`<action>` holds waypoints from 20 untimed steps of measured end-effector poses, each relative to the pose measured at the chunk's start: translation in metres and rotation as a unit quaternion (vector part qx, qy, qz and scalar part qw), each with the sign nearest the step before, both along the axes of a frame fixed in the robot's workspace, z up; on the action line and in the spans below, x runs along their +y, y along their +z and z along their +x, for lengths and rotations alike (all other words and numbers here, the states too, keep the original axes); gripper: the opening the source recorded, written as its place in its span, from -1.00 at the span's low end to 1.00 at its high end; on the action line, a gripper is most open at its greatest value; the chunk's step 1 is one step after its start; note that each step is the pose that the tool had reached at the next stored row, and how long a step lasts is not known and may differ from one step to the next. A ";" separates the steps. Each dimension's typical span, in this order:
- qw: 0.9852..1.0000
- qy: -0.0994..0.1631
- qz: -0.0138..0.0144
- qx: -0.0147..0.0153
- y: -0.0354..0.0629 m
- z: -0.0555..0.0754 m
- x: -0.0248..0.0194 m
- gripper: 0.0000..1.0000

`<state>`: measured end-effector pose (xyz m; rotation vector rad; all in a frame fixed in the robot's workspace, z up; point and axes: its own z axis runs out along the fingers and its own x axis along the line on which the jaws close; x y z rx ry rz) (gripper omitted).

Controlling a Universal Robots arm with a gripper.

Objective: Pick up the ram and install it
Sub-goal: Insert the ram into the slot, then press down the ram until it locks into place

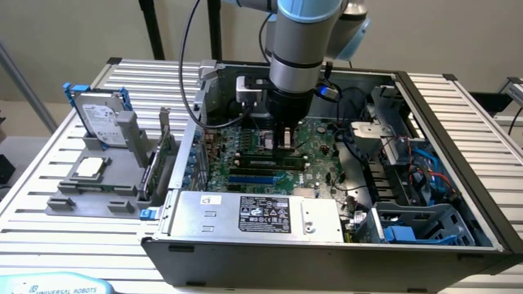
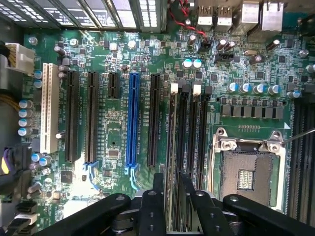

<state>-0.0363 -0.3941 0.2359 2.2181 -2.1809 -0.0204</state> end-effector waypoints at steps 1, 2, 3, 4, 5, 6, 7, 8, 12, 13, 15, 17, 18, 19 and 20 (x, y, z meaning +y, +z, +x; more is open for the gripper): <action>1.000 0.000 0.000 0.000 0.0028 0.000 0.0000 -0.44; 1.000 0.000 0.000 0.000 0.0050 0.000 0.0000 -0.44; 1.000 0.000 0.000 0.000 0.0066 0.000 0.0000 -0.44; 1.000 0.000 0.000 0.000 0.0074 0.000 0.0000 -0.44; 1.000 0.000 0.000 0.000 0.0078 0.000 0.0000 -0.48; 1.000 0.000 0.000 0.000 0.0079 0.000 0.0000 -0.62; 1.000 0.000 0.000 0.000 0.0079 0.000 0.0000 -0.74; 1.000 0.000 0.000 0.000 0.0079 0.000 0.0000 -0.79; 1.000 0.000 0.000 0.000 0.0081 0.000 0.0000 -0.79; 1.000 0.000 0.000 0.000 0.0081 0.000 0.0000 -0.79; 1.000 0.000 0.000 0.000 0.0080 0.000 0.0000 -0.79; 1.000 0.000 0.000 0.000 0.0081 0.000 0.0000 -0.79; 1.000 0.000 0.000 0.000 0.0081 0.000 0.0000 -0.79; 1.000 0.000 0.000 0.000 0.0081 0.000 0.0000 -0.79; 1.000 0.000 0.000 0.000 0.0081 0.000 0.0000 -0.79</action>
